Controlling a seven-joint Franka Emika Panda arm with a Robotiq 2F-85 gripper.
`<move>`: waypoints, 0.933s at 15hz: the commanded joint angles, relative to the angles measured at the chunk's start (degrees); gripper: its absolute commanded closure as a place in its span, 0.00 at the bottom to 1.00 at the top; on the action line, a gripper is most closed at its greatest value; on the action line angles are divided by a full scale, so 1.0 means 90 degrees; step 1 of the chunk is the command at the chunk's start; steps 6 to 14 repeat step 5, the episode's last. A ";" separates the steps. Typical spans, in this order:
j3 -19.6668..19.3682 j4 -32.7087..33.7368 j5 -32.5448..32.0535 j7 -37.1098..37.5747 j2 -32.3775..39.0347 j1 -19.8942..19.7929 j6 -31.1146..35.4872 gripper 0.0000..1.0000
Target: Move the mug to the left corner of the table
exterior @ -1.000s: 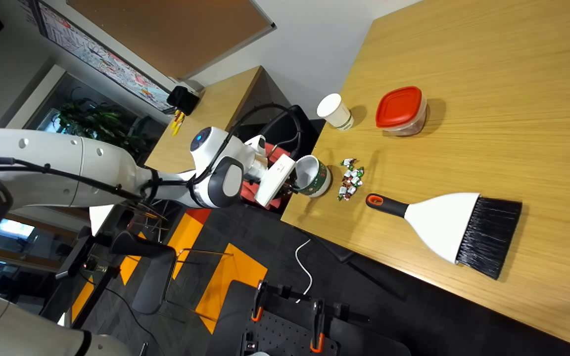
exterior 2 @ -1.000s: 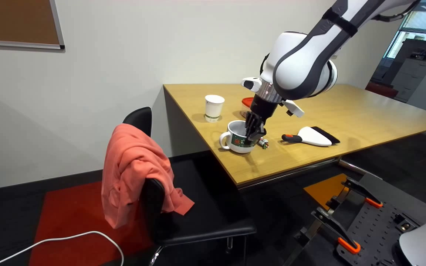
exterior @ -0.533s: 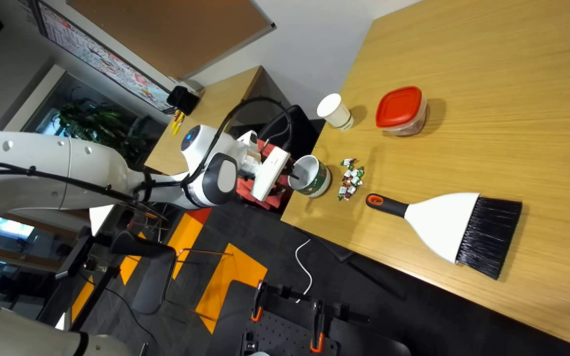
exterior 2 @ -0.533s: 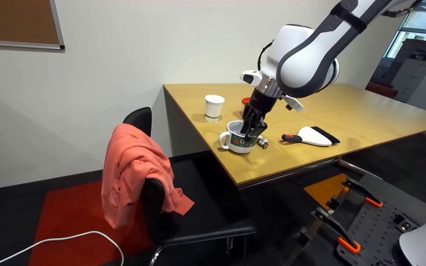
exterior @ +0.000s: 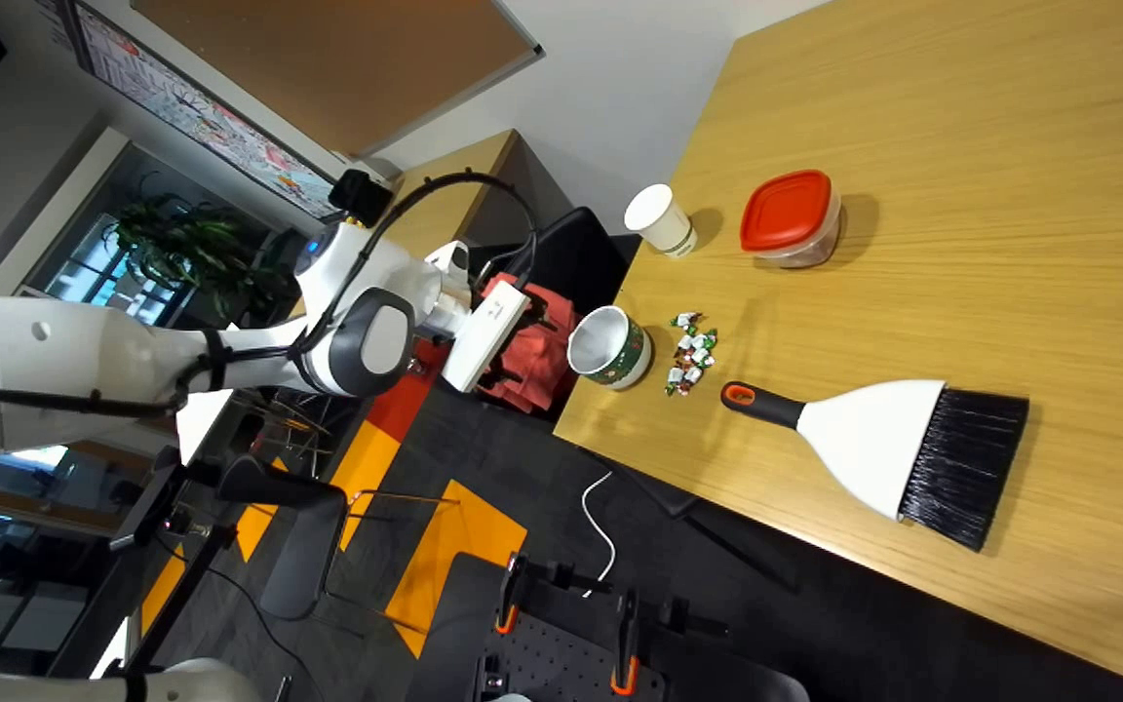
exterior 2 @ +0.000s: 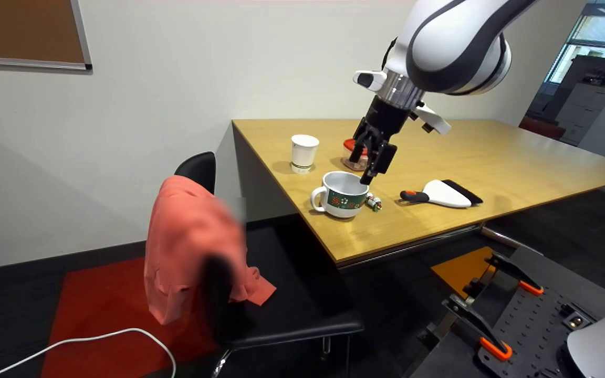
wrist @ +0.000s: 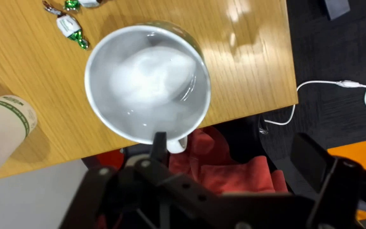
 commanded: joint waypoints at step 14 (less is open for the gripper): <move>-0.0860 -0.0056 0.0040 0.0610 -0.0968 0.0387 -0.1213 0.00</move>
